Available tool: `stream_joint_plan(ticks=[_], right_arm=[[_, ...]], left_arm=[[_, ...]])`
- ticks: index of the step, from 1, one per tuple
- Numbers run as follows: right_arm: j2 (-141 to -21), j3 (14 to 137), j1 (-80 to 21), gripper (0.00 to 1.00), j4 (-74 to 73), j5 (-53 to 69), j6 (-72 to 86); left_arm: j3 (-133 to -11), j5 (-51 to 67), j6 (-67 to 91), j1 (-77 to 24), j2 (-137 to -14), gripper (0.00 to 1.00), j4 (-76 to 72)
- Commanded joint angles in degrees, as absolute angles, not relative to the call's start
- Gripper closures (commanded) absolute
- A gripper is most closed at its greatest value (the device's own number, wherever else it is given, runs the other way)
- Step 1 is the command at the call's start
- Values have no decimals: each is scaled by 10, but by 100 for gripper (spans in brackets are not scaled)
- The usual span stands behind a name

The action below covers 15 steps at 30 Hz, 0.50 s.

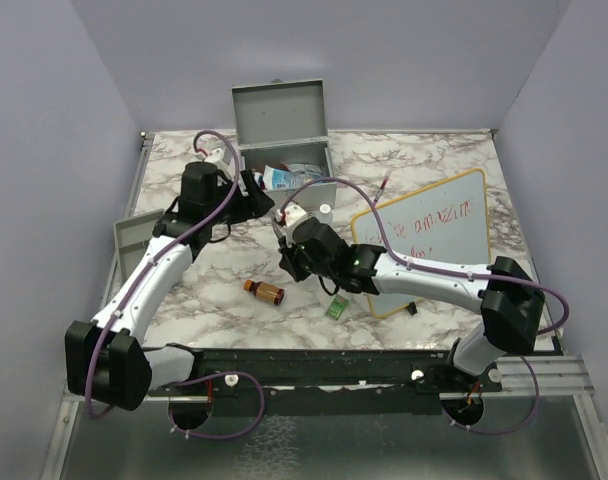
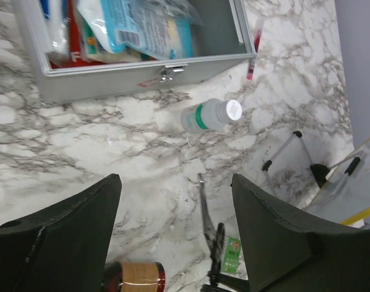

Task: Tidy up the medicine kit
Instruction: Pick up the scissors from the center of the board.

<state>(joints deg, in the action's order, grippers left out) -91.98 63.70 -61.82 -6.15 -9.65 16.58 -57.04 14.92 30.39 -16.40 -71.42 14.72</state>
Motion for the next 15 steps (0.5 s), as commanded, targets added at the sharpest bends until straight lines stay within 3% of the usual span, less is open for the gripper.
stream_joint_plan(ticks=[1,10,15], right_arm=[[-915,712,-618,99,-74,-73,36],[-945,796,-596,100,-131,-43,-153],[-928,794,-592,100,-128,-8,-201]], left_arm=[[-597,120,250,-127,-681,23,209],[-678,283,285,-90,-699,31,203],[-668,323,298,-89,-687,56,204]])
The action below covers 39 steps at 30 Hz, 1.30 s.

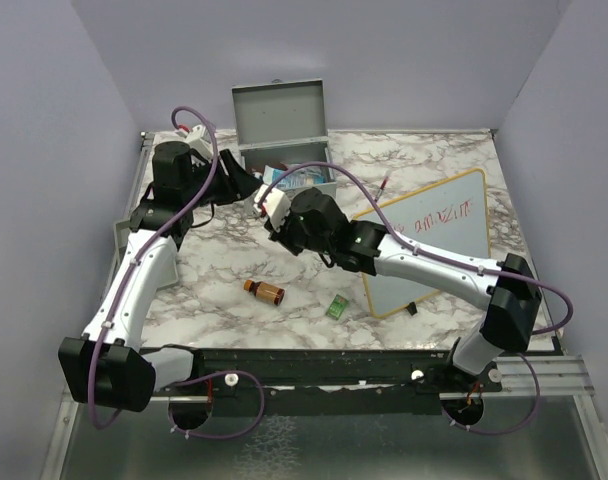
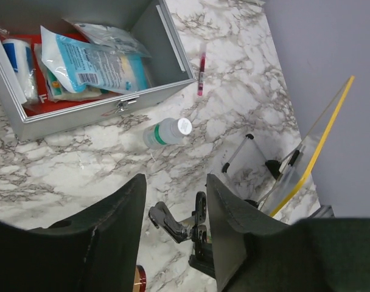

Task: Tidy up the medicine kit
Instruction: Pick up the scissors from the center of the board.

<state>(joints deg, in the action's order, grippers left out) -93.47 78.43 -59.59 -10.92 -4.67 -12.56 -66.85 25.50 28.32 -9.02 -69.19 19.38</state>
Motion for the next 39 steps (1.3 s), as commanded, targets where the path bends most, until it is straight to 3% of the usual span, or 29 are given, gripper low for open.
stream_joint_plan(ticks=[1,7,10,12,15,18,22,27,29,39], right_arm=[[-925,791,-591,100,-126,-6,-207],[-918,780,-589,100,-133,-4,-234],[-914,776,-588,100,-136,-4,-240],[-910,772,-587,96,-131,-7,-239],[-898,764,-585,82,-122,-16,-227],[-881,755,-584,63,-132,-16,-210],[-837,724,-584,30,-171,20,-187],[-775,705,-584,15,-175,59,-146],[-762,715,-584,2,-182,59,-120],[-648,691,-584,0,-152,25,-31]], left_arm=[[-663,333,303,-89,-683,62,204],[-643,350,320,-87,-653,91,204],[-645,356,325,-86,-649,100,201],[-646,366,334,-86,-651,100,194],[-641,377,358,-86,-655,100,172],[-634,367,377,-86,-655,100,147],[-632,332,387,-86,-661,100,122],[-629,272,390,-87,-676,100,84],[-623,249,399,-86,-689,100,53],[-666,159,448,-97,-856,100,-89]])
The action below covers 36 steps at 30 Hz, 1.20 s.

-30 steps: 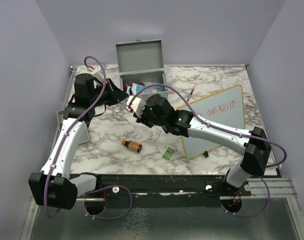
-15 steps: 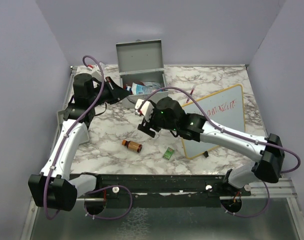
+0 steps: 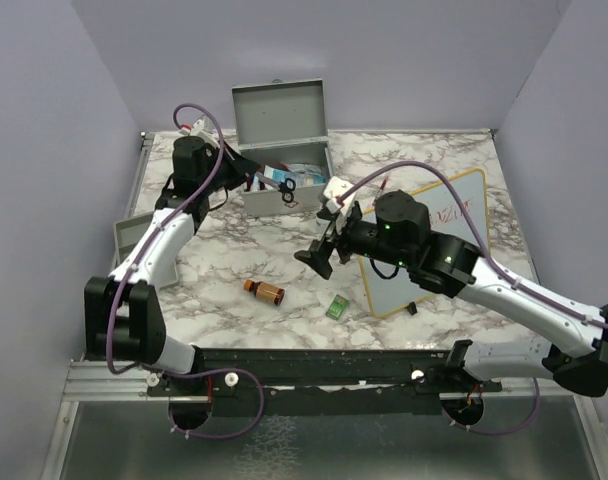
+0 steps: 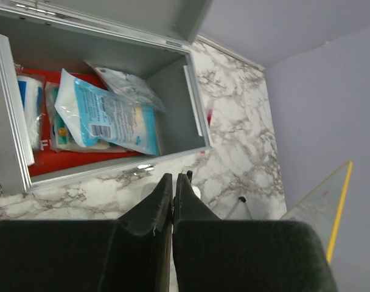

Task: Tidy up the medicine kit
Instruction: Pick up the scissors from the center of the board, then place the scissors in the medicine box.

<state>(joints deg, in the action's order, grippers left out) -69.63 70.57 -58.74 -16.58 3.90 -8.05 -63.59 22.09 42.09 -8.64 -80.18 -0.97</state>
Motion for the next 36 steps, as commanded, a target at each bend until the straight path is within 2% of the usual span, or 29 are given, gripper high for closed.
stream_joint_plan(ticks=[1,13,24,26,33,36], right_arm=[[-639,689,-584,0,-152,28,-30],[-639,682,-584,0,-156,40,-12],[-661,689,-584,0,-158,40,-22],[-662,694,-584,0,-162,39,-22],[-662,698,-584,0,-169,31,-15],[-662,695,-584,0,-159,28,-4]], left_arm=[[-676,142,449,-102,-871,100,-100],[-764,70,492,-135,-1041,100,-188],[-806,89,521,-158,-1144,100,-243],[-806,90,517,-159,-1148,93,-243],[-799,88,478,-158,-1138,52,-194],[-806,85,453,-158,-1128,44,-127]])
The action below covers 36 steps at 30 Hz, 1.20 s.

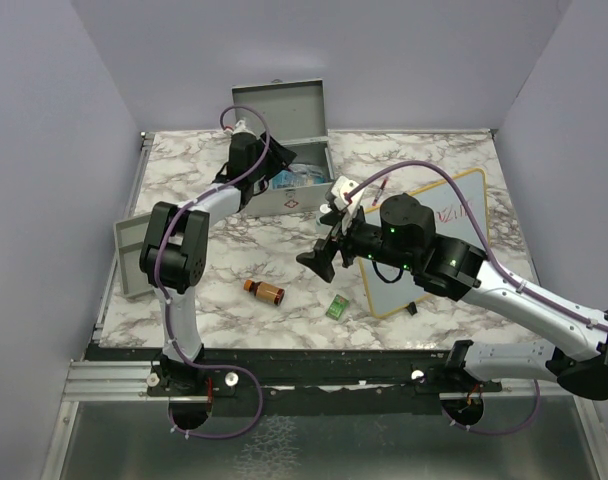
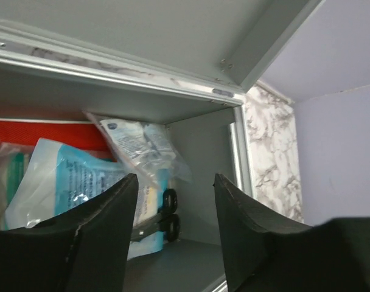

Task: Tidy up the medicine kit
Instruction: Place the scissors in the medicine box.

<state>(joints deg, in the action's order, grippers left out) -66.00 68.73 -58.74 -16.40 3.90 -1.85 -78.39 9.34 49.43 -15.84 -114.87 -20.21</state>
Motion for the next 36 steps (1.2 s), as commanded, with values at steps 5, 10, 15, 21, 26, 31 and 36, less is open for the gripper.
stream_joint_plan(ticks=[5,10,15,21,26,31,36], right_arm=[[-674,697,-584,0,-151,30,27],[-676,692,-584,0,-148,15,53],[-664,684,-584,0,-137,2,93],[-678,720,-584,0,-192,-56,157],[-672,754,-584,0,-255,-106,186],[-626,715,-584,0,-221,-139,197],[-596,687,-584,0,-188,-128,199]], left_arm=[[-804,59,379,-158,-1088,41,-47],[-833,23,298,-157,-1051,39,66],[-824,-29,230,-156,-1004,38,154],[-730,-77,210,-116,-909,37,196],[-654,-119,202,-60,-846,37,213],[-593,-132,212,15,-811,37,219],[-544,-174,227,50,-809,42,204]])
